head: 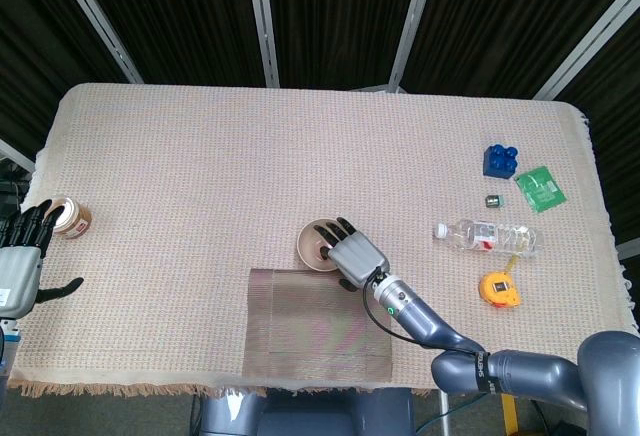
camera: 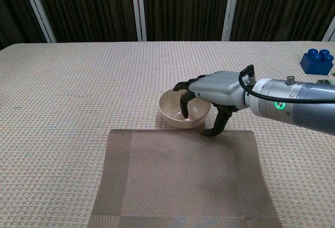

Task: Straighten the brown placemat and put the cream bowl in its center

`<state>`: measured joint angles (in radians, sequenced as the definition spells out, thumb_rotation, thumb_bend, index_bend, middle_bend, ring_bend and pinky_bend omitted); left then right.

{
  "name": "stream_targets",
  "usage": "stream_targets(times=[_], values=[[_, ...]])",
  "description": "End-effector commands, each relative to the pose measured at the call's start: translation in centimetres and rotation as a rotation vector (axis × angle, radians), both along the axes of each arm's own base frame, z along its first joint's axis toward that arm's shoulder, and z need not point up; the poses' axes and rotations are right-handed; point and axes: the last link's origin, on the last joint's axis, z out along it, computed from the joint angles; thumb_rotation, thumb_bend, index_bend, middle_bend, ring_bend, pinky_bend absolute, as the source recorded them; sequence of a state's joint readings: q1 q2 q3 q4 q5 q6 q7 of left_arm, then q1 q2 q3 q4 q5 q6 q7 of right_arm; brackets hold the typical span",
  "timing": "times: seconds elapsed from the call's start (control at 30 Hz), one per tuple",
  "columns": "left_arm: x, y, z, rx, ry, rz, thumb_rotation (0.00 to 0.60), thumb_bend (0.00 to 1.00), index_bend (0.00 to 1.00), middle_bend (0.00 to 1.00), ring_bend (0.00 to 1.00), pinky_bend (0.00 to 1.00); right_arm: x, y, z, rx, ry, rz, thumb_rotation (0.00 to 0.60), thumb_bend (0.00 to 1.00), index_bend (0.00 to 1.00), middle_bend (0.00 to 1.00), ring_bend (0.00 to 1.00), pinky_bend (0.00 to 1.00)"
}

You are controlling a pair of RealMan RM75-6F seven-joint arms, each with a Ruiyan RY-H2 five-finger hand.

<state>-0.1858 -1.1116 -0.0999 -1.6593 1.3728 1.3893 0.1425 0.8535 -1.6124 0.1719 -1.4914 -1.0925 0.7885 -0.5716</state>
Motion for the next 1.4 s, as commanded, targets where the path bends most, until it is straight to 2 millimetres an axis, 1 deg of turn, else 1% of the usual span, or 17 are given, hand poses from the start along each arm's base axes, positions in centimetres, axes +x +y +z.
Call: stream_targets(times=[0.03, 0.1, 0.13, 0.3, 0.4, 0.5, 0.53, 0.57, 0.67, 0.73, 0.83, 0.87, 0.93, 1.13, 1.23, 1.4], values=[[0.0, 0.0, 0.0, 0.002, -0.001, -0.002, 0.6, 0.0, 0.0, 0.0, 0.0, 0.0, 0.0, 0.1, -0.3, -0.01, -0.008, 0.002, 0.6, 0.29, 0.54, 0.0, 0.0, 0.0], [0.1, 0.0, 0.1, 0.004, -0.002, -0.003, 0.6, 0.0, 0.0, 0.0, 0.0, 0.0, 0.0, 0.0, -0.4, -0.026, -0.025, 0.0, 0.6, 0.35, 0.6, 0.0, 0.0, 0.0], [0.1, -0.1, 0.1, 0.004, -0.003, -0.004, 0.6, 0.0, 0.0, 0.0, 0.0, 0.0, -0.1, -0.1, -0.4, -0.034, -0.039, -0.002, 0.6, 0.35, 0.61, 0.0, 0.0, 0.0], [0.2, -0.1, 0.1, 0.0, -0.006, -0.007, 0.6, 0.0, 0.0, 0.0, 0.0, 0.0, -0.6, -0.9, -0.1, -0.056, -0.098, -0.032, 0.6, 0.36, 0.63, 0.0, 0.0, 0.0], [0.2, -0.2, 0.2, 0.001, -0.009, -0.007, 0.6, 0.0, 0.0, 0.0, 0.0, 0.0, -0.6, -1.5, 0.8, -0.083, -0.142, -0.043, 0.6, 0.36, 0.63, 0.0, 0.0, 0.0], [0.2, -0.2, 0.2, 0.0, -0.011, -0.007, 0.6, 0.0, 0.0, 0.0, 0.0, 0.0, -0.8, -2.4, 2.7, -0.139, -0.18, -0.042, 0.6, 0.36, 0.64, 0.0, 0.0, 0.0], [0.2, -0.2, 0.2, 0.0, -0.011, -0.006, 0.6, 0.0, 0.0, 0.0, 0.0, 0.0, -0.8, -2.5, 2.9, -0.145, -0.182, -0.042, 0.6, 0.36, 0.64, 0.0, 0.0, 0.0], [0.2, -0.2, 0.2, -0.001, -0.012, -0.006, 0.6, 0.0, 0.0, 0.0, 0.0, 0.0, -1.0, -3.0, 3.6, -0.17, -0.185, -0.045, 0.6, 0.36, 0.64, 0.0, 0.0, 0.0], [0.2, -0.3, 0.3, 0.0, -0.014, -0.005, 0.6, 0.0, 0.0, 0.0, 0.0, 0.0, -2.3, -4.8, 6.1, -0.251, -0.152, -0.055, 0.6, 0.36, 0.64, 0.0, 0.0, 0.0], [0.2, -0.3, 0.3, 0.003, -0.013, -0.007, 0.6, 0.0, 0.0, 0.0, 0.0, 0.0, -3.3, -5.9, 7.4, -0.299, -0.118, -0.069, 0.6, 0.36, 0.64, 0.0, 0.0, 0.0], [0.4, -0.4, 0.3, 0.005, -0.014, -0.011, 0.6, 0.0, 0.0, 0.0, 0.0, 0.0, -6.0, -7.6, 9.6, -0.375, -0.026, -0.112, 0.6, 0.36, 0.64, 0.0, 0.0, 0.0], [0.4, -0.4, 0.3, 0.004, -0.015, -0.011, 0.6, 0.0, 0.0, 0.0, 0.0, 0.0, -6.6, -7.8, 10.0, -0.383, -0.007, -0.124, 0.6, 0.36, 0.64, 0.0, 0.0, 0.0], [0.4, -0.4, 0.2, 0.001, -0.014, -0.012, 0.6, 0.0, 0.0, 0.0, 0.0, 0.0, -8.5, -8.2, 10.9, -0.395, 0.041, -0.168, 0.6, 0.36, 0.63, 0.0, 0.0, 0.0], [0.6, -0.5, 0.0, -0.007, -0.011, -0.015, 0.6, 0.0, 0.0, 0.0, 0.0, 0.0, -11.7, -8.3, 11.3, -0.397, 0.142, -0.216, 0.6, 0.36, 0.63, 0.0, 0.0, 0.0], [0.7, -0.6, -0.1, -0.01, -0.01, -0.018, 0.6, 0.0, 0.0, 0.0, 0.0, 0.0, -12.7, -8.5, 11.2, -0.396, 0.156, -0.253, 0.6, 0.36, 0.63, 0.0, 0.0, 0.0], [0.6, -0.5, -0.1, -0.009, -0.01, -0.013, 0.6, 0.0, 0.0, 0.0, 0.0, 0.0, -13.6, -8.7, 10.9, -0.386, 0.179, -0.281, 0.6, 0.36, 0.63, 0.0, 0.0, 0.0]])
